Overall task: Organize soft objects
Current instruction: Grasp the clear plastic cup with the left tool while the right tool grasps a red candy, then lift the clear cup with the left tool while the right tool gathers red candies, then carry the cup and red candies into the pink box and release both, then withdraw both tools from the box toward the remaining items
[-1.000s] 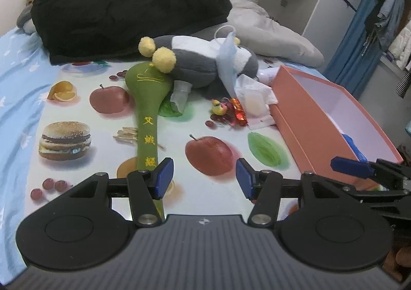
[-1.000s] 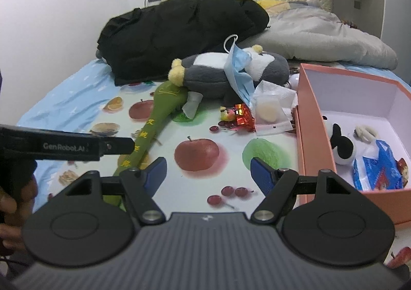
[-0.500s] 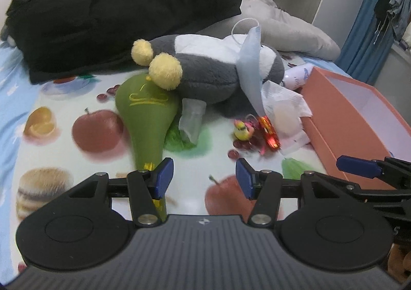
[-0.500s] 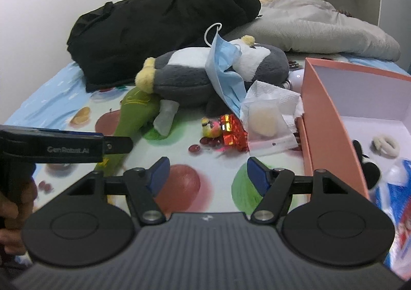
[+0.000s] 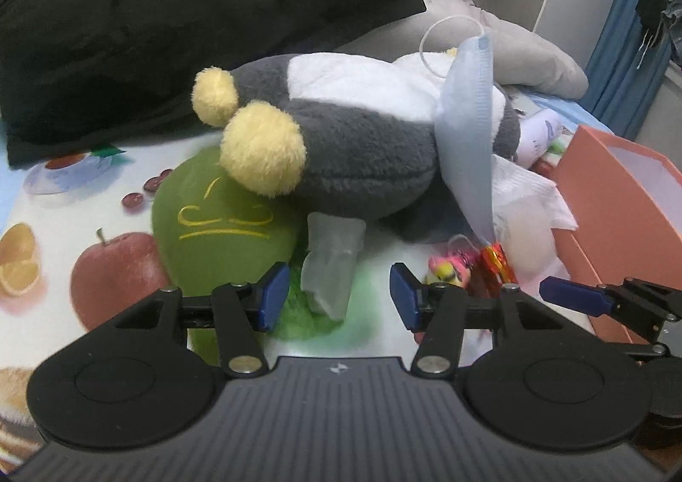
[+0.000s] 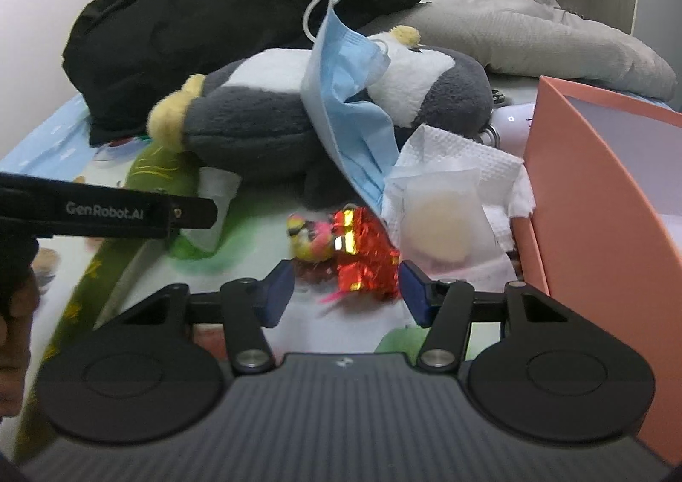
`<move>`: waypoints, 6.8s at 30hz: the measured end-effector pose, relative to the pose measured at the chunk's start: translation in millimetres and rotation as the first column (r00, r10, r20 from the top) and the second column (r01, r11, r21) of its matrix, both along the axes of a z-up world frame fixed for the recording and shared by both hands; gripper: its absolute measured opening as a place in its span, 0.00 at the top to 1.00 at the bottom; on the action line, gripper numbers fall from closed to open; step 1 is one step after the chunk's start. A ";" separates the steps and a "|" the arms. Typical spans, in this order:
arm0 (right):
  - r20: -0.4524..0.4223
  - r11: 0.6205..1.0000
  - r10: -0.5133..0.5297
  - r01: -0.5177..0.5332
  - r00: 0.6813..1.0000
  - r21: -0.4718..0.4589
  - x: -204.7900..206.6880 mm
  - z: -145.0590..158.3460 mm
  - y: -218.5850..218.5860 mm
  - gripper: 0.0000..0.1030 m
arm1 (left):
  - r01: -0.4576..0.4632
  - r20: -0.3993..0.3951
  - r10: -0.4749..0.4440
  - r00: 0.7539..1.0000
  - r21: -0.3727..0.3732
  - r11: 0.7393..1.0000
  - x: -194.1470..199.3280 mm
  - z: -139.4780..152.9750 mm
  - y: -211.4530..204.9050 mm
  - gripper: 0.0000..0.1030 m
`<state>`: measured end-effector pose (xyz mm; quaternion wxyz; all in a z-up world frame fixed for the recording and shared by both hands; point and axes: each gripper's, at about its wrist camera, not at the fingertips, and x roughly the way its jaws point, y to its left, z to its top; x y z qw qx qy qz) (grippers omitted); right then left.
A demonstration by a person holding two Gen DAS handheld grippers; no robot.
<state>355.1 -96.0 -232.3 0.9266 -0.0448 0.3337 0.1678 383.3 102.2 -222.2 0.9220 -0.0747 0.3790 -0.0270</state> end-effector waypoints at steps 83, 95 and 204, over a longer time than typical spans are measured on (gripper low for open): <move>-0.187 0.986 0.154 -0.138 0.970 0.093 -149.4 -4.5 -66.0 0.72 | -0.073 -0.129 0.063 0.990 -0.074 0.995 -207.4 19.3 -62.5 0.76; -0.137 0.988 0.102 -0.084 0.985 0.126 -170.1 39.5 -86.6 0.75 | -0.030 -0.094 0.022 0.995 -0.087 0.996 -208.8 53.3 -85.8 0.76; 0.019 0.950 -0.270 0.263 0.963 0.169 -226.2 160.6 -212.1 0.56 | 0.279 0.088 -0.277 0.957 -0.004 0.960 -208.0 184.9 -207.9 0.14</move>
